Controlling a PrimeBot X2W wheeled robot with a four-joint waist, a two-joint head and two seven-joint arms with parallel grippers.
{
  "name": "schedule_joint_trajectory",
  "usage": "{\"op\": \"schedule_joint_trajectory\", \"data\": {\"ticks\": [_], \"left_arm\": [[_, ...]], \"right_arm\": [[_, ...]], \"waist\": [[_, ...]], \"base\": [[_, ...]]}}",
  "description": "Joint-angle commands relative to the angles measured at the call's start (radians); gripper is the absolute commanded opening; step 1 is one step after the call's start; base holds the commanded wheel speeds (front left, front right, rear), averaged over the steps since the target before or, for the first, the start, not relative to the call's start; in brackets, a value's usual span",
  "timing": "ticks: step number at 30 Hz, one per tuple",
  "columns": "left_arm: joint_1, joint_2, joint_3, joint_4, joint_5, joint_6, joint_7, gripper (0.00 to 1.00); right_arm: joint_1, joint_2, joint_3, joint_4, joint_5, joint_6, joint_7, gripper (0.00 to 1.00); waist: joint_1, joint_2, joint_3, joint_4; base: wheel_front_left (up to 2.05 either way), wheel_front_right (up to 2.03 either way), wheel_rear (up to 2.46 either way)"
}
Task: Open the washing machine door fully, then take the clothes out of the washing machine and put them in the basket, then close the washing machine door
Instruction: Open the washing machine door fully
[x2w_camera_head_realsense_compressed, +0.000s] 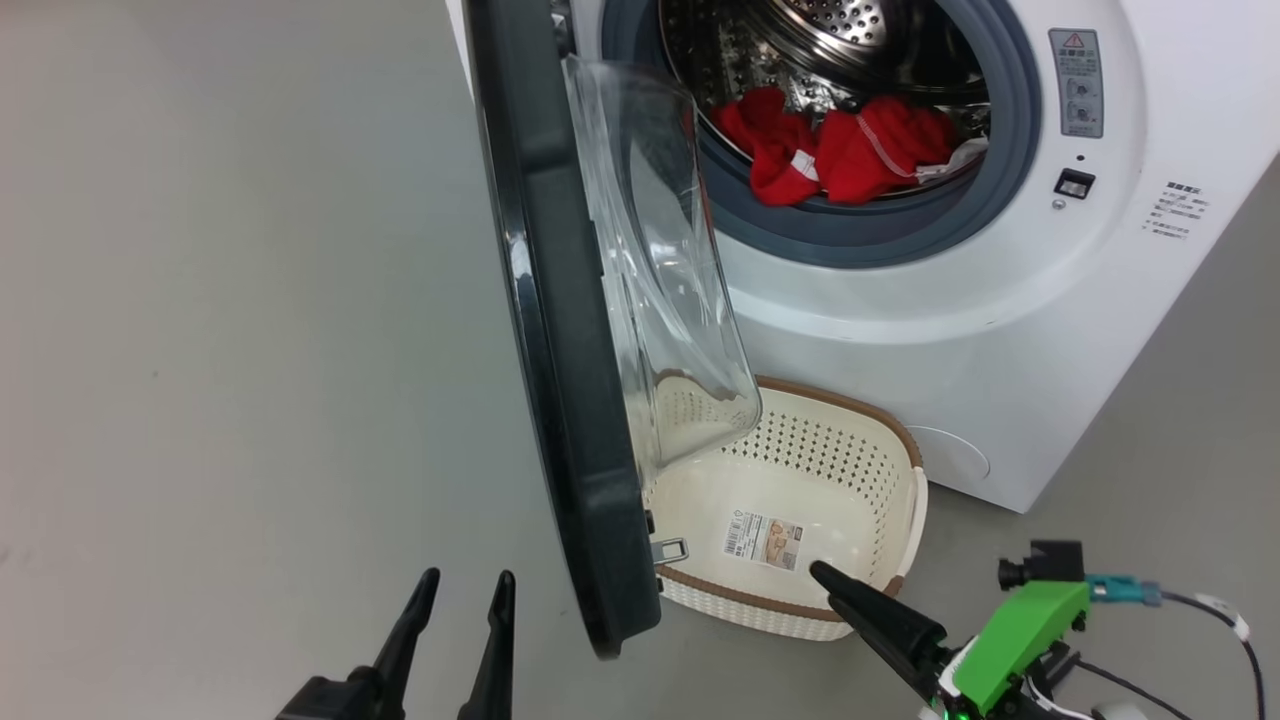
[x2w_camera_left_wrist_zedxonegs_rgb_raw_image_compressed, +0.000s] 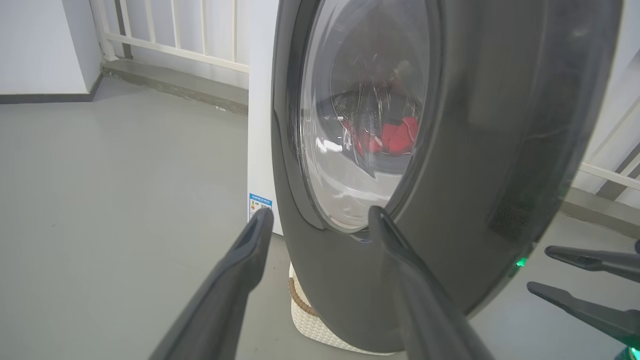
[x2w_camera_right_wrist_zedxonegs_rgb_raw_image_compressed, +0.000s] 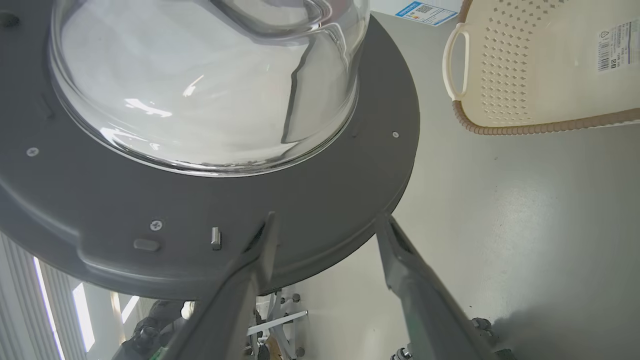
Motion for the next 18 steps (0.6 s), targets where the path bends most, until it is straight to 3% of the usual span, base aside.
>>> {"op": "schedule_joint_trajectory", "data": {"ticks": [1,9,18], "left_arm": [[-0.018,0.005,0.036,-0.021,0.008,-0.004,-0.008,1.0],[-0.012,0.005,0.042,-0.016,0.012,-0.007,-0.008,1.0],[-0.004,0.005,0.045,-0.014,0.015,-0.009,-0.008,1.0]], "right_arm": [[0.0,-0.008,0.013,-0.022,-0.02,0.008,-0.02,1.0],[0.026,-0.068,0.065,0.014,-0.133,0.008,-0.192,1.0],[0.02,-0.155,0.204,0.065,-0.24,0.008,-0.431,1.0]], "waist": [[0.0,-0.0001,-0.003,-0.004],[0.0,-0.0001,-0.009,-0.017],[0.0,-0.0001,-0.017,-0.024]], "base": [[0.0,0.0,0.0],[0.0,0.0,0.0],[0.0,0.0,0.0]]}}
